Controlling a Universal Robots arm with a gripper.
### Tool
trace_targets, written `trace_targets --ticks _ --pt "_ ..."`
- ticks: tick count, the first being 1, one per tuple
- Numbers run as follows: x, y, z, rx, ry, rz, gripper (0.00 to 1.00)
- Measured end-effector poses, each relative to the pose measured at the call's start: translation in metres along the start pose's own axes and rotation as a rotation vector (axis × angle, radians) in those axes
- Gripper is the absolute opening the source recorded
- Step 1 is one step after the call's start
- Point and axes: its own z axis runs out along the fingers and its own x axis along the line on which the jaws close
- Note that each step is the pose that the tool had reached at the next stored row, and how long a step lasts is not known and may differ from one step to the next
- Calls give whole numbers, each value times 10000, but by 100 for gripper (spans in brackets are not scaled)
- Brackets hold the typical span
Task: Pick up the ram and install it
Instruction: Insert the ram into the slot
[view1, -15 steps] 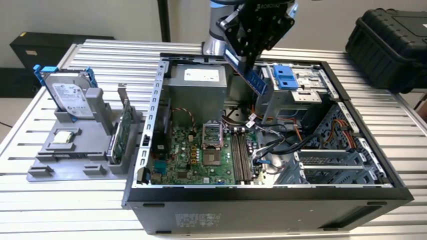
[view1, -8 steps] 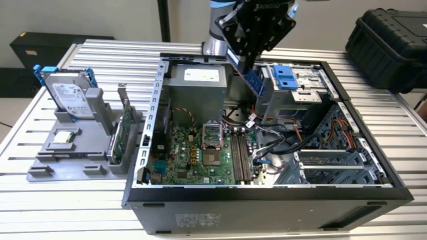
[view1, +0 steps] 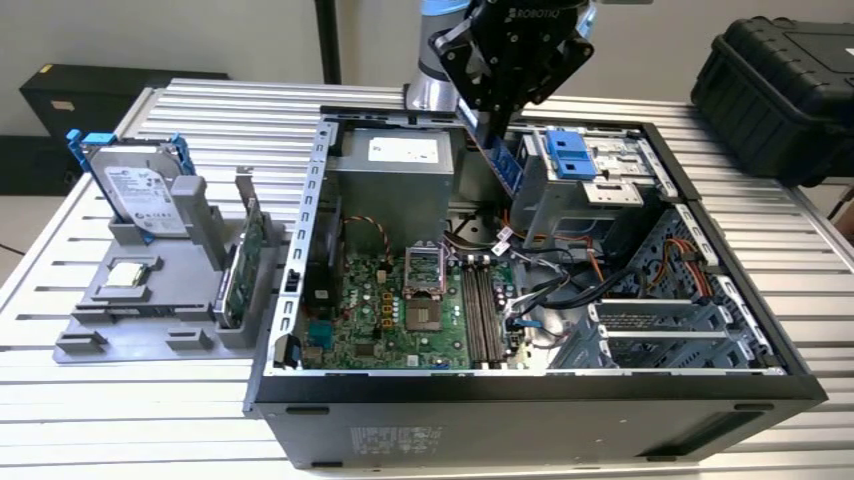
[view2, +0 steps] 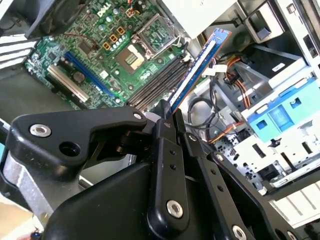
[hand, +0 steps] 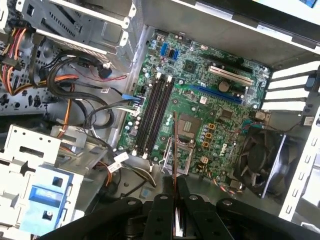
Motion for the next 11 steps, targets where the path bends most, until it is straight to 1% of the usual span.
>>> trace_targets --ticks 8,11 --pt "0 0 7 43 1 813 0" --pt "1 0 14 49 14 957 0"
